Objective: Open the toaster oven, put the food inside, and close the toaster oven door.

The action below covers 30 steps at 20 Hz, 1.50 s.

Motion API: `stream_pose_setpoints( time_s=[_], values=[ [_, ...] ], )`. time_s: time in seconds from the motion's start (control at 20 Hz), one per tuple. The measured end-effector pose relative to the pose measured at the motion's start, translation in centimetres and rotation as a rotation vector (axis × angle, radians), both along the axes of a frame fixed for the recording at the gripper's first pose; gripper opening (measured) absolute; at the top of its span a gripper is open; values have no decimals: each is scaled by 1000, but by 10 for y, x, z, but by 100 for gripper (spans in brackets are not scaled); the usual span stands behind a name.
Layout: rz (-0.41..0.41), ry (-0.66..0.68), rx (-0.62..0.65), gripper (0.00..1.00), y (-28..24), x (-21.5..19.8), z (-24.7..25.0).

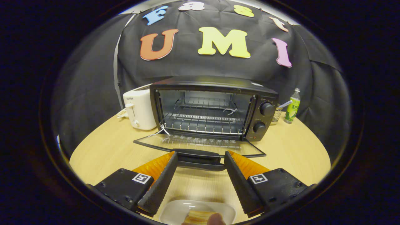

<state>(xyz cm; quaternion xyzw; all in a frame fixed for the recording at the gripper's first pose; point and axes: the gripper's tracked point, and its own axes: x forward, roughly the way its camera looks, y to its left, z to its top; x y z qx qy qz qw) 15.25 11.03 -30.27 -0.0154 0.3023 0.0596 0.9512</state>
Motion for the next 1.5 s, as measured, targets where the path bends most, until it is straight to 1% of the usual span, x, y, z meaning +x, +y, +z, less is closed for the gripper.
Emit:
stream_pose_setpoints(
  time_s=[0.1,0.25,0.4,0.55,0.7,0.9,0.95,1.1,1.25,1.5],
  values=[
    [-1,34,12,99,-3,-4,-6],
    [-7,39,7,99,-9,-7,-6],
    [-6,57,34,99,-7,-12,-5],
    [1,16,46,99,-7,-26,18],
    [-18,-48,73,99,-12,-45,47],
    [-38,-57,83,100,-19,-72,65],
    [-31,-54,88,100,-17,-80,66],
    [-6,-9,88,100,-13,-104,54],
    [3,50,61,100,-16,-124,35],
    [-45,131,74,100,-21,-148,1]
  ],
)
